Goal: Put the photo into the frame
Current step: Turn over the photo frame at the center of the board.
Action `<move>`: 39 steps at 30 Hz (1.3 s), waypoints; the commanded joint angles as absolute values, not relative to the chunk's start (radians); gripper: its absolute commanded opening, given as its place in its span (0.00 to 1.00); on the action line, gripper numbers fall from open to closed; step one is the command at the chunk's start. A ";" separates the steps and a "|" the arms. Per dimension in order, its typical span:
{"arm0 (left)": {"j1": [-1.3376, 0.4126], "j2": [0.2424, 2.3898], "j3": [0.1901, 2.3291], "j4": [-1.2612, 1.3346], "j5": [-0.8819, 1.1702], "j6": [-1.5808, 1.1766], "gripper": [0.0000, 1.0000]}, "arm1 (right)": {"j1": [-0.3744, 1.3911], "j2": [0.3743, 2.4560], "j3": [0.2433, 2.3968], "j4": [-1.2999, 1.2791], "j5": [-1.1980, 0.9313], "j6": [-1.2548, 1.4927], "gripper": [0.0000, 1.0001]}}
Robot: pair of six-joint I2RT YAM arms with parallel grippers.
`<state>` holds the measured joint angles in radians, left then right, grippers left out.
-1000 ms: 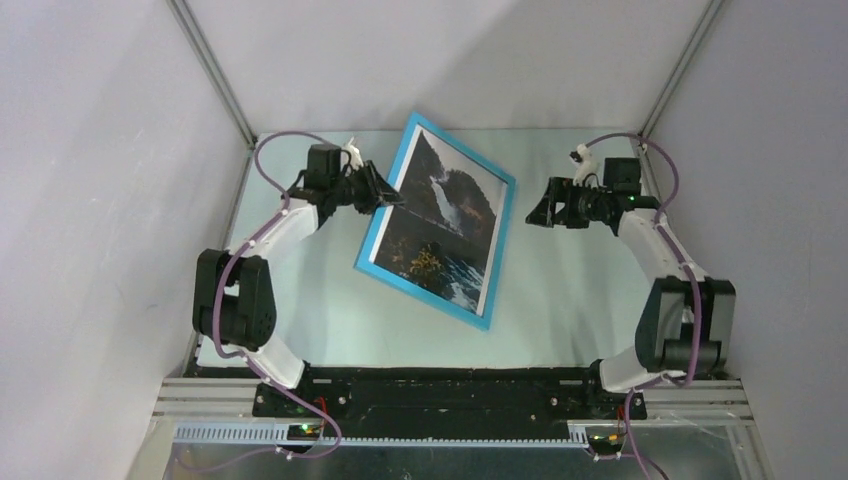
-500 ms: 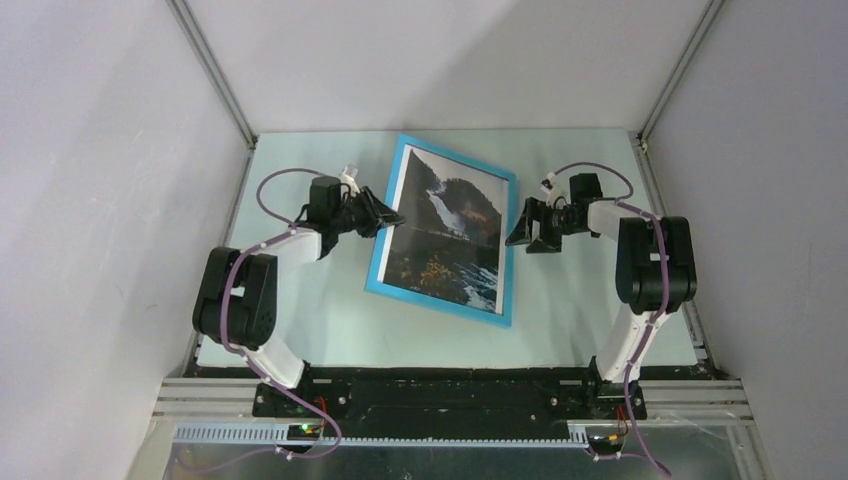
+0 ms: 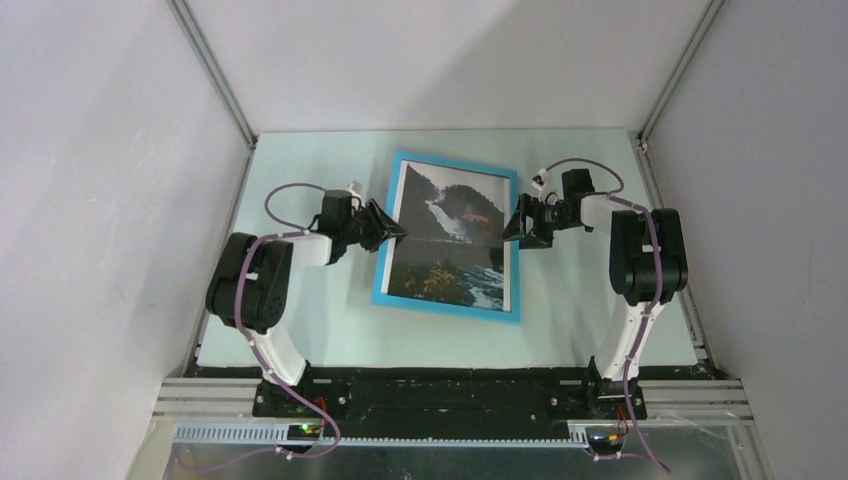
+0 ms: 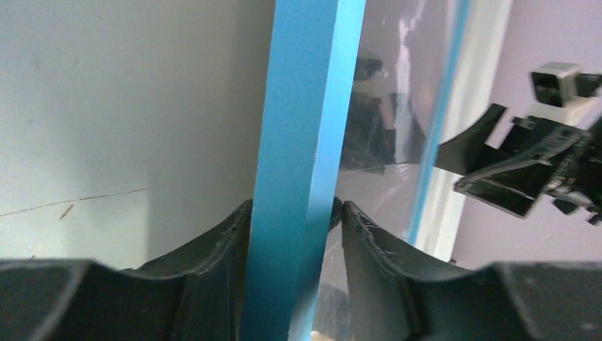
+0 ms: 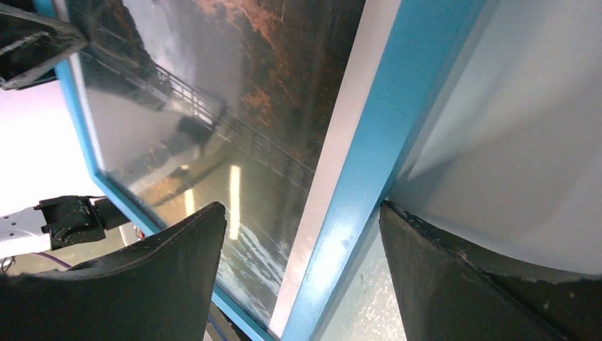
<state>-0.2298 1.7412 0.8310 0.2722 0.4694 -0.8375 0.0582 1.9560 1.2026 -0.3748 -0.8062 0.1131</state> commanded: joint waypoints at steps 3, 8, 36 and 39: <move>-0.281 1.792 0.834 0.237 0.388 -0.819 0.58 | 0.033 1.955 1.216 -0.403 -0.804 0.086 0.83; -0.297 1.811 0.858 0.224 0.380 -0.801 0.66 | 0.020 1.954 1.216 -0.420 -0.794 0.071 0.83; -0.310 1.582 0.801 0.129 0.143 -0.674 1.00 | 0.011 1.838 1.230 -0.444 -0.656 0.003 0.83; -0.311 1.567 0.811 0.117 0.125 -0.660 1.00 | 0.009 1.815 1.240 -0.456 -0.635 -0.024 0.85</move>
